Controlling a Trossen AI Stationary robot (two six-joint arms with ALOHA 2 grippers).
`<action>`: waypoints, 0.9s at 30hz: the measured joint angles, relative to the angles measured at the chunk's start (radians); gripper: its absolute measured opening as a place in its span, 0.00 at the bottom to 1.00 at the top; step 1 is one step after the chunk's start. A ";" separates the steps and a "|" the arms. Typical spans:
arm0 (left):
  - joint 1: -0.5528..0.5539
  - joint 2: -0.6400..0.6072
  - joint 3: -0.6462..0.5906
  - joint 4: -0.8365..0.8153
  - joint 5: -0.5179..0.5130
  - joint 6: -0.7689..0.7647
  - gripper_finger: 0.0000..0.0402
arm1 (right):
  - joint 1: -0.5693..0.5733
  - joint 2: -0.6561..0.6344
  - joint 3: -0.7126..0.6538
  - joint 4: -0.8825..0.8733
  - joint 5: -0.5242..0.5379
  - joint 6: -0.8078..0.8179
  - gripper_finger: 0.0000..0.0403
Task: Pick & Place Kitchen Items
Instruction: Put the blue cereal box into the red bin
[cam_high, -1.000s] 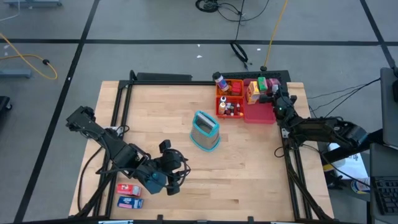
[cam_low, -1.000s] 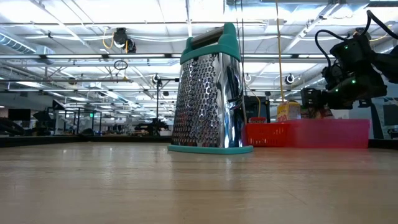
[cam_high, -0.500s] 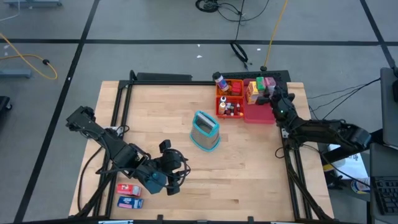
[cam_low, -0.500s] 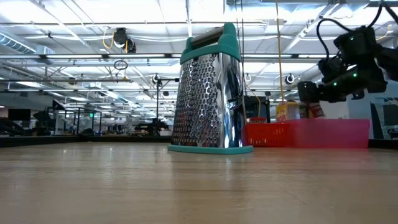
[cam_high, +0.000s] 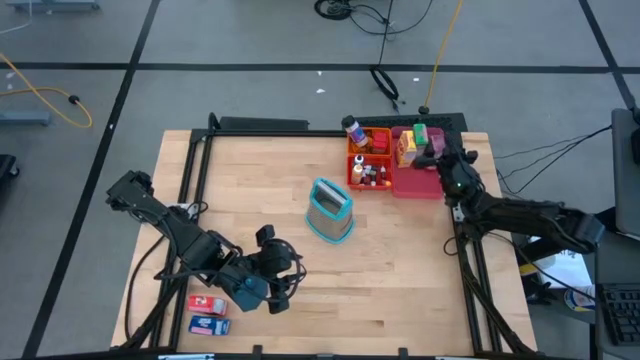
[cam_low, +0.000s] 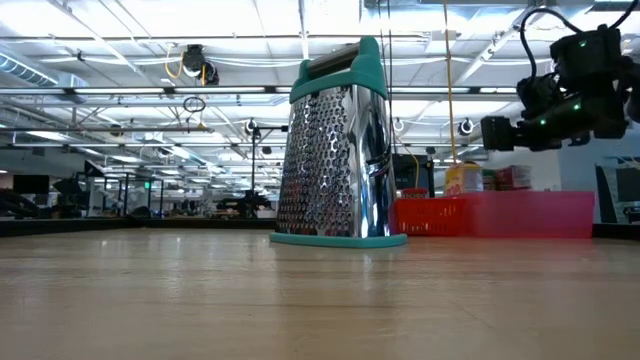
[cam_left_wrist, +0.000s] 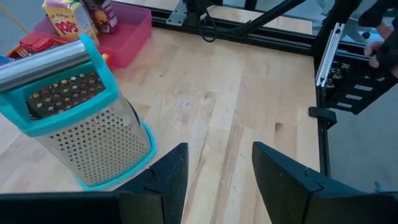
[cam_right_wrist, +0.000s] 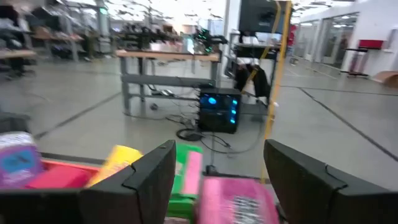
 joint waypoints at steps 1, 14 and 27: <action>0.000 0.000 0.000 0.000 0.009 -0.001 0.45 | 0.013 -0.011 0.000 0.000 0.000 0.000 0.59; -0.103 0.000 0.000 -0.082 0.180 -0.092 0.45 | 0.329 -0.132 0.000 0.001 -0.007 -0.007 0.59; -0.349 0.004 0.000 -0.341 0.159 -0.587 0.45 | 0.592 -0.167 0.000 0.160 -0.189 0.020 0.58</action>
